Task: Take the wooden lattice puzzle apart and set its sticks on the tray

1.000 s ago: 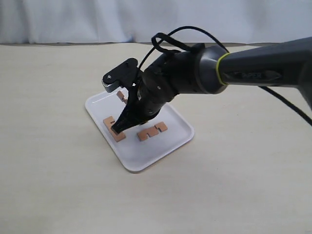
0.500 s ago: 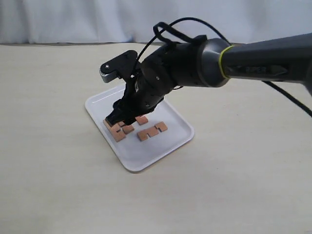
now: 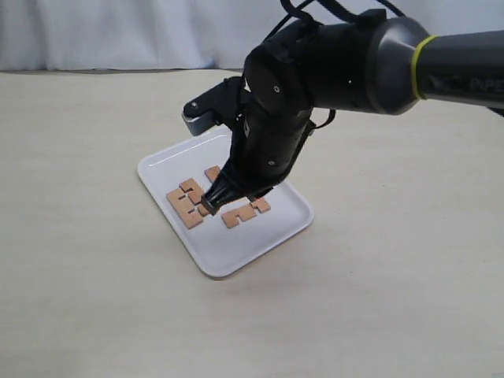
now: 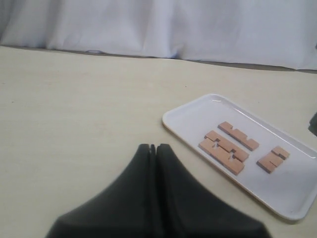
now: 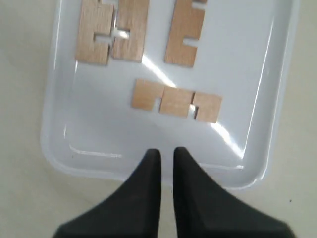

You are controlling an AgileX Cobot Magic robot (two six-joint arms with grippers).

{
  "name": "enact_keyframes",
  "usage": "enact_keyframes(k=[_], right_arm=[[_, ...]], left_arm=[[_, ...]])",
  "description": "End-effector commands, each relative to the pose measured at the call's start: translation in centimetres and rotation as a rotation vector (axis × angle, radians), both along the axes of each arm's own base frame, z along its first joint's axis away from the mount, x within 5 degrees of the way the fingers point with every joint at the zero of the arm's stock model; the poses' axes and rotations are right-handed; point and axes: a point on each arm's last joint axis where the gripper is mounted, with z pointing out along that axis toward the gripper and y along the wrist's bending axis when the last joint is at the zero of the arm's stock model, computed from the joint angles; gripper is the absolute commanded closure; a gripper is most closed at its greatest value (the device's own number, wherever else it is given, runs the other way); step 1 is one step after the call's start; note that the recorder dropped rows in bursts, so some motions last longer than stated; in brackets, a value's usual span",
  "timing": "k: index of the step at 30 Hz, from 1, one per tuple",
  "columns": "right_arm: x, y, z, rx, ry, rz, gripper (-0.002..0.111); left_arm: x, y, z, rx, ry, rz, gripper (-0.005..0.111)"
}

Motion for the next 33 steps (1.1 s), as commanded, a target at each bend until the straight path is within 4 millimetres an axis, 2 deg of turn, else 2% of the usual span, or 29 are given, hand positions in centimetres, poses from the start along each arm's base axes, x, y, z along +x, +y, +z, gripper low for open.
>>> enact_keyframes(k=[1,5,8,12,16,17,18,19,20,21,23,25,28,32,33], right_arm=[[-1.8,-0.8,-1.4,-0.039,0.096,0.029,0.104],[-3.4,-1.8,-2.1,-0.06,0.14,0.042,0.104],[-3.8,-3.9,-1.2,-0.031,0.101,-0.033,0.104],[-4.6,-8.5,1.0,0.088,0.001,-0.233,0.104],[-6.9,-13.4,3.3,0.107,-0.063,-0.375,0.104],[-8.2,-15.6,4.2,0.111,-0.097,-0.446,0.104],[-8.9,-16.7,4.7,0.111,-0.12,-0.483,0.104],[-10.5,-18.7,5.3,0.111,-0.17,-0.554,0.104],[-11.4,-19.6,5.6,0.102,-0.199,-0.584,0.104],[-13.3,-20.9,6.1,0.089,-0.252,-0.648,0.104],[-16.1,-22.1,6.6,0.092,-0.34,-0.746,0.104],[-18.8,-21.9,7.0,0.103,-0.458,-0.771,0.104],[-22.7,-20.5,7.9,0.129,-0.722,-0.726,0.104],[-27.3,-18.9,9.1,0.178,-1.046,-0.675,0.104],[-27.9,-18.6,9.3,0.204,-1.09,-0.676,0.104]], left_arm=[[0.0,0.0,0.0,-0.003,-0.007,-0.007,0.107],[0.0,0.0,0.0,-0.003,-0.007,-0.007,0.107],[0.0,0.0,0.0,-0.003,-0.007,-0.007,0.107],[0.0,0.0,0.0,-0.003,-0.007,-0.007,0.107],[0.0,0.0,0.0,-0.003,-0.007,-0.007,0.107],[0.0,0.0,0.0,-0.003,-0.007,-0.007,0.107],[0.0,0.0,0.0,-0.003,-0.007,-0.007,0.107],[0.0,0.0,0.0,-0.003,-0.007,-0.007,0.107],[0.0,0.0,0.0,-0.003,-0.007,-0.007,0.107],[0.0,0.0,0.0,-0.003,-0.007,-0.007,0.107],[0.0,0.0,0.0,-0.003,-0.007,-0.007,0.107],[0.0,0.0,0.0,-0.003,-0.007,-0.007,0.107],[0.0,0.0,0.0,-0.003,-0.007,-0.007,0.107],[0.0,0.0,0.0,-0.003,-0.007,-0.007,0.107],[0.0,0.0,0.0,-0.003,-0.007,-0.007,0.107]])
